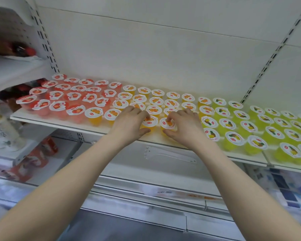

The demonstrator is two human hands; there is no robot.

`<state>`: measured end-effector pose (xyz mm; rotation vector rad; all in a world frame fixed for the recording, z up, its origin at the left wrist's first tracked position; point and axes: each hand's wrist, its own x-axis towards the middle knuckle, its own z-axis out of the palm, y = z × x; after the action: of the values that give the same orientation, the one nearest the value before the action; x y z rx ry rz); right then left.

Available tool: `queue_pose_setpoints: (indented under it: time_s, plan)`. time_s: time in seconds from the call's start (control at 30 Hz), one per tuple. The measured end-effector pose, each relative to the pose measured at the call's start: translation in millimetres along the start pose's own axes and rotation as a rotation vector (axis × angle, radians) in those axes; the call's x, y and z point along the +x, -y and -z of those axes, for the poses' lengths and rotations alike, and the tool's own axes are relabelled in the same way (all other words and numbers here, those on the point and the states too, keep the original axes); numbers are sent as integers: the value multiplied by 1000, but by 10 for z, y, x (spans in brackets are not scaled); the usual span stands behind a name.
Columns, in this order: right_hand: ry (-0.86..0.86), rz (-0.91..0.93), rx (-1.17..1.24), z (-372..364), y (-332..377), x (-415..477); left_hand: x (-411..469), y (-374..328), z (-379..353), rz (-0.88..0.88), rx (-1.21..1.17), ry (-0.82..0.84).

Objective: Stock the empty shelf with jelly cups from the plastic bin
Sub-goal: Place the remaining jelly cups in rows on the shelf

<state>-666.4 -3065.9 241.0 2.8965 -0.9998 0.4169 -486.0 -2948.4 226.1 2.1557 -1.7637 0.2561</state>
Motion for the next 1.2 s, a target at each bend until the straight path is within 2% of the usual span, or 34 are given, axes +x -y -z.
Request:
queue_pose_setpoints:
  time_s: [0.4,0.53,0.6,0.83,1.2]
  plan:
    - [-8,7,61,69,-12,-120,52,174,26,-137,-22,15]
    - [-81,-68,163,97,-68,-25,146,211,66,-148,-15,-21]
    - [-99,-115,134,100,-116,87,242,206,124,-118,-38,-43]
    - [70,-239,17,52,-80,476,723,143,168,-46,35,166]
    - [143,-317,75,73,-48,554,952,233,31,-139,47,237]
